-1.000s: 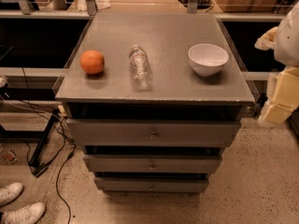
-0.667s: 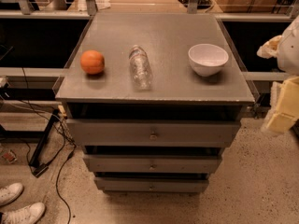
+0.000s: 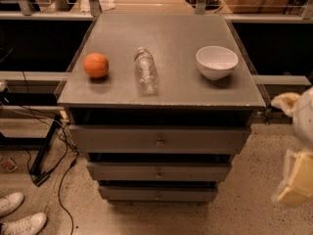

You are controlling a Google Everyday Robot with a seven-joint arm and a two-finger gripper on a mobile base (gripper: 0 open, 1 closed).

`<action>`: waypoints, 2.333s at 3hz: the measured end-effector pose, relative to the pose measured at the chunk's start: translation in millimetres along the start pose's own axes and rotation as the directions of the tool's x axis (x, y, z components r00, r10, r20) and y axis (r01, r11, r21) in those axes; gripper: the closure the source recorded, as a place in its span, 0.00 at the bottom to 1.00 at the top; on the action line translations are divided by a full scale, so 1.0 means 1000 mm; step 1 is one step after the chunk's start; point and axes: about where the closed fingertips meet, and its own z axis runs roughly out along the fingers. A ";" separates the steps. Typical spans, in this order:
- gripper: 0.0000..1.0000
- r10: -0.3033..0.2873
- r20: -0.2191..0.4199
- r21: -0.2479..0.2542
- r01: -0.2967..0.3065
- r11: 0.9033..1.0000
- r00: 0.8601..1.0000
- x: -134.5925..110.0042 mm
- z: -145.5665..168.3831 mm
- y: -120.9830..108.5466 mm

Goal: Open middle drawer

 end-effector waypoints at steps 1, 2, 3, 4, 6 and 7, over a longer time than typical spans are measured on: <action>0.00 0.028 -0.015 -0.085 -0.029 0.996 0.999 0.016 0.045 0.043; 0.00 0.033 -0.029 -0.110 -0.036 0.993 0.999 0.023 0.055 0.052; 0.00 0.012 -0.021 -0.131 -0.015 0.991 1.000 0.019 0.059 0.059; 0.00 0.005 -0.009 -0.152 -0.006 0.988 1.000 0.009 0.089 0.082; 0.00 0.003 0.049 -0.223 0.008 0.975 0.999 0.000 0.172 0.109; 0.00 0.011 0.070 -0.235 0.006 0.972 0.998 0.000 0.207 0.105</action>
Offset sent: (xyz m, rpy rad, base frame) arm -0.0286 0.0055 -0.0497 0.0154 0.0789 -0.0079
